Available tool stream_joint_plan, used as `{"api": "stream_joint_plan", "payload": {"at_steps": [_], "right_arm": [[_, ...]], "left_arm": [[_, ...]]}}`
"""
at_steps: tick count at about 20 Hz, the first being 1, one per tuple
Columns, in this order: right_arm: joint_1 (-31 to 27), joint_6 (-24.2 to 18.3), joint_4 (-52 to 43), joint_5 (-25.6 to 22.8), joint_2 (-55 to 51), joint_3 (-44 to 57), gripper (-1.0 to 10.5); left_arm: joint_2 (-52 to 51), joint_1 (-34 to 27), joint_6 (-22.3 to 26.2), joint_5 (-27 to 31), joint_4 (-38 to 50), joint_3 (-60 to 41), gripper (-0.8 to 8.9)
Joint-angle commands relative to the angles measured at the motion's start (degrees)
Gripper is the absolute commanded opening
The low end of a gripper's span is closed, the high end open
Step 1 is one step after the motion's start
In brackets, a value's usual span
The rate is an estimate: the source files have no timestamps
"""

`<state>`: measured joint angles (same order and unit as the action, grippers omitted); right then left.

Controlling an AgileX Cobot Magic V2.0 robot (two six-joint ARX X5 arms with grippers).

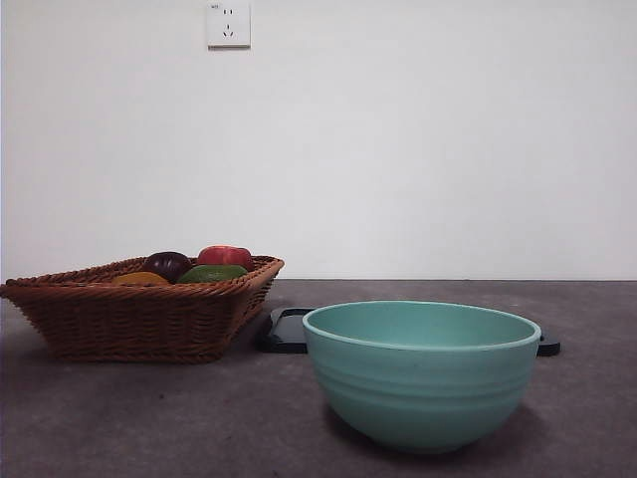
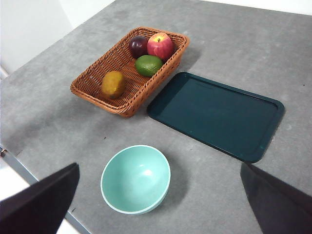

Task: Pick up the wifruite, put it on the bowl, pick up the plate, put it on desk

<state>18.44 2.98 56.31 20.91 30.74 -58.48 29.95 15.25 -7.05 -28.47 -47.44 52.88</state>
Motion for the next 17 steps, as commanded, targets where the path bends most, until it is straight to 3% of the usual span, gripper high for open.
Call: {"api": "stream_joint_plan", "payload": {"at_steps": [1,5,7,10,17], "right_arm": [[0.31,-0.02,-0.52,0.04,0.15,-1.11,6.1],[0.31,-0.02,-0.55,0.04,0.15,-1.11,6.1],[0.31,-0.02,-0.52,0.07,0.15,-1.11,6.1],[0.31,-0.02,-0.5,0.04,0.15,-1.11,6.1],[0.28,0.0,-0.33,0.07,0.13,-1.11,6.1]], "left_arm": [[0.33,0.17,-0.81,-0.28,0.68,1.09,6.08],[0.87,0.15,-0.72,0.22,-2.14,1.53,6.08],[2.78,0.15,0.22,3.17,-5.95,2.89,6.08],[8.26,0.15,0.37,7.08,-9.75,5.99,6.07],[26.34,0.17,-4.13,12.15,-9.99,12.63,5.93]]}}
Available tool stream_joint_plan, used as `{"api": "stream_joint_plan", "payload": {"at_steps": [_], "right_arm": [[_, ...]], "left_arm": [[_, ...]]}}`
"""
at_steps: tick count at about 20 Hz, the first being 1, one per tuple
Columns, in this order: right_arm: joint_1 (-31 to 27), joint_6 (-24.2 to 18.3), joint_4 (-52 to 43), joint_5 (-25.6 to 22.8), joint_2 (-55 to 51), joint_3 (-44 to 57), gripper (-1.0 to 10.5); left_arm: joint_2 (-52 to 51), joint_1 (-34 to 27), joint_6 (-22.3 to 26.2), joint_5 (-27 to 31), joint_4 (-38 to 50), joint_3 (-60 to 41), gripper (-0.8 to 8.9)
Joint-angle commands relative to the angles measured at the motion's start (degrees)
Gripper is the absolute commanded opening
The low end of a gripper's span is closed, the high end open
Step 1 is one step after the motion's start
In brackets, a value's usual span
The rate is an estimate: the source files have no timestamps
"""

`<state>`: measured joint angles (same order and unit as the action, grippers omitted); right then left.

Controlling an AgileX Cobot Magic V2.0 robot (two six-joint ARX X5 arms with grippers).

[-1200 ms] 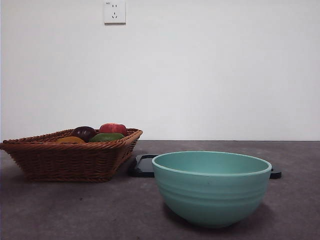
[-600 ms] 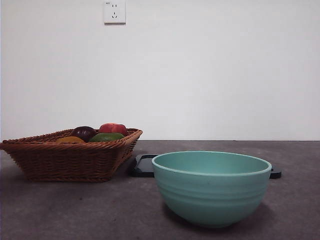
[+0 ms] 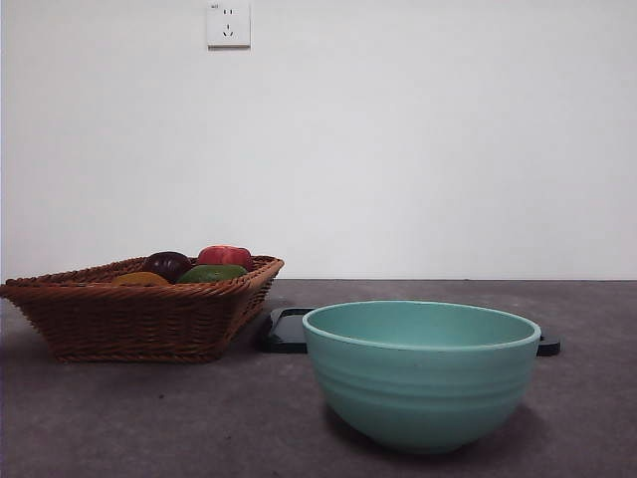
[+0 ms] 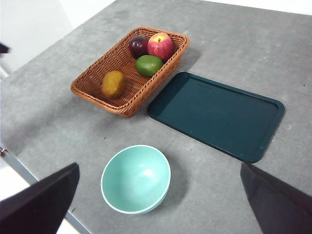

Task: Pick up the wifruite, put it on the bowl, pick up the plate, put it on desk

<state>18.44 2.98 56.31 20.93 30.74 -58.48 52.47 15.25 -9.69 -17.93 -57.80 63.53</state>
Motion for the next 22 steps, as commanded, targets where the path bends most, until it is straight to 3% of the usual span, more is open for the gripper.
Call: {"api": "stream_joint_plan", "payload": {"at_steps": [1,13,22], "right_arm": [[0.31,0.0,-0.02,0.02,-0.04,-1.11,6.1],[0.2,0.87,2.08,-0.17,-4.31,-1.11,6.1],[0.2,0.87,2.1,0.0,-4.79,-1.11,6.1]], "left_arm": [[6.82,0.17,-1.99,2.54,0.37,3.06,5.93],[38.71,4.74,-3.3,14.86,3.58,15.96,5.93],[51.23,5.79,-3.21,18.4,10.27,17.42,5.93]]}}
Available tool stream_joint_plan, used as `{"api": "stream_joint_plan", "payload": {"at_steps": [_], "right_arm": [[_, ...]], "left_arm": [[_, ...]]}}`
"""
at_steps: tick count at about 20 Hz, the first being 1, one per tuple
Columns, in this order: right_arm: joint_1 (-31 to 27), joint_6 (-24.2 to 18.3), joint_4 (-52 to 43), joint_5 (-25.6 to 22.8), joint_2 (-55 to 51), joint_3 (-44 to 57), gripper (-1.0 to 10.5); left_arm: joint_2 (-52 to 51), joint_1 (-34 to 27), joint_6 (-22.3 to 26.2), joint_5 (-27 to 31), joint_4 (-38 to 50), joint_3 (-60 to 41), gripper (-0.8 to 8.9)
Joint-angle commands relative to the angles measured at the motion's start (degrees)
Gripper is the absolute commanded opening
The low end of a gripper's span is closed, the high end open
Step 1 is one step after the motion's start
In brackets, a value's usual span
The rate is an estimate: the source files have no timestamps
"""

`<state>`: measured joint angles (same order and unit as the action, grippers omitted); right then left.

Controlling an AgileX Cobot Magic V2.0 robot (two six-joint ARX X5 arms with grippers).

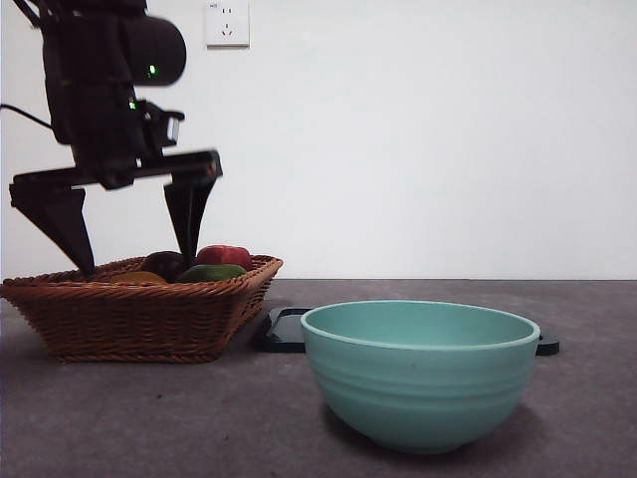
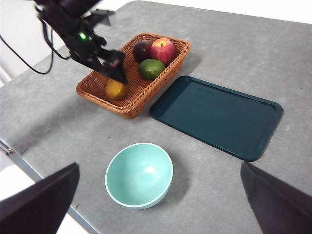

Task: Pick up the wifruite, put it on the bowl, pick up the plate, put it on desk

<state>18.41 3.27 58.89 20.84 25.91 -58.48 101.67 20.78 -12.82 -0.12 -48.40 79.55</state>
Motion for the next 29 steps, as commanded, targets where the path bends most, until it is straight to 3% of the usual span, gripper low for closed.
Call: {"api": "stream_joint_plan", "payload": {"at_steps": [1,8,13,15,22,29], "right_arm": [[0.22,0.59,-0.48,0.09,0.04,-1.11,6.1],[0.22,0.61,-0.48,0.09,0.04,-1.11,6.1],[0.22,0.61,-0.48,0.09,0.04,-1.11,6.1],[0.22,0.59,-0.5,0.07,0.07,-1.11,6.1],[0.22,0.59,-0.35,0.04,0.07,-1.11,6.1],[0.22,0.7,0.96,0.04,0.04,-1.14,6.1]], "left_arm": [[2.93,0.26,-0.09,0.59,1.57,1.4,5.93],[7.78,0.26,-0.09,0.59,3.41,1.4,5.82],[7.78,0.24,-0.17,0.59,3.21,1.4,3.01],[7.76,0.24,-0.15,0.59,3.08,1.42,2.55],[5.62,0.37,0.33,0.55,-5.68,7.5,2.44],[-7.39,6.4,-0.31,0.52,-11.15,8.04,2.44]]}}
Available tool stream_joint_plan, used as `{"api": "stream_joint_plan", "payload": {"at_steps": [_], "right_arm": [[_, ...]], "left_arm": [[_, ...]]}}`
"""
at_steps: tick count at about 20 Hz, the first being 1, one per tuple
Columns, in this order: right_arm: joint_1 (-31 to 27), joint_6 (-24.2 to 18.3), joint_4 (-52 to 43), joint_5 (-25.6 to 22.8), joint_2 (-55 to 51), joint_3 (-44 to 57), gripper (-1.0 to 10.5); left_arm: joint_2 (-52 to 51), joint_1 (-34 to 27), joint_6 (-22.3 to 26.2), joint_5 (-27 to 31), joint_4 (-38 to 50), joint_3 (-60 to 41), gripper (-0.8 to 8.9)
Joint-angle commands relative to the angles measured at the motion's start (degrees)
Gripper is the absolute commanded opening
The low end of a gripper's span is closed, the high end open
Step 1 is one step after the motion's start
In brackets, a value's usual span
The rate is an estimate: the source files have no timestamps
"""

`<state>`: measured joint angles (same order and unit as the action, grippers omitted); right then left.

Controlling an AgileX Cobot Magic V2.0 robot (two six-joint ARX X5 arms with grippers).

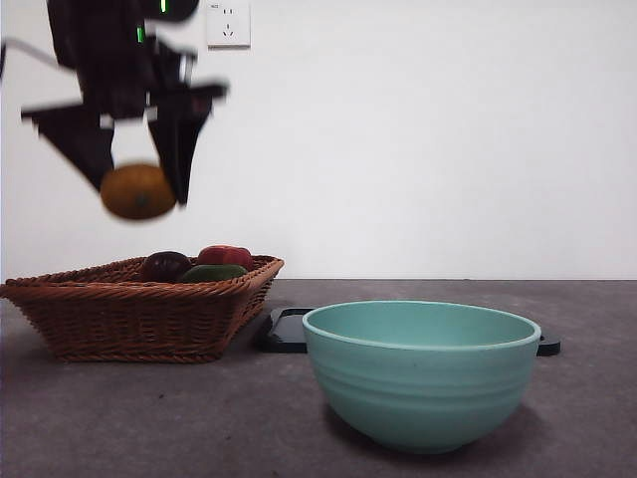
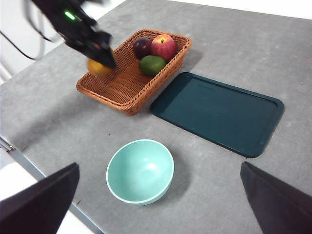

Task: Pick up the wifruite, put it on the bowl, pick up the plate, put it on desk

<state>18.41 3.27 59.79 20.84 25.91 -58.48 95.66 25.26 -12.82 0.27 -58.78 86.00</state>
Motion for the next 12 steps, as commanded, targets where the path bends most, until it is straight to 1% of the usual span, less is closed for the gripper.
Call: {"api": "stream_joint_plan", "payload": {"at_steps": [1,5,9,12], "right_arm": [[0.22,0.7,0.37,0.07,0.04,-1.14,6.1],[0.22,0.7,1.14,0.04,0.04,-1.44,6.1],[0.22,0.7,2.49,0.02,-0.2,-2.62,6.1],[0.22,0.7,3.8,-0.22,-0.72,-4.26,6.1]], "left_arm": [[-3.02,3.76,-0.48,0.13,-1.29,1.6,2.44],[-5.86,13.38,-2.34,0.13,-1.92,1.6,2.44],[-4.76,22.27,-4.63,0.15,-1.09,1.6,2.44],[-3.28,27.19,-6.4,0.17,1.22,1.6,2.44]]}}
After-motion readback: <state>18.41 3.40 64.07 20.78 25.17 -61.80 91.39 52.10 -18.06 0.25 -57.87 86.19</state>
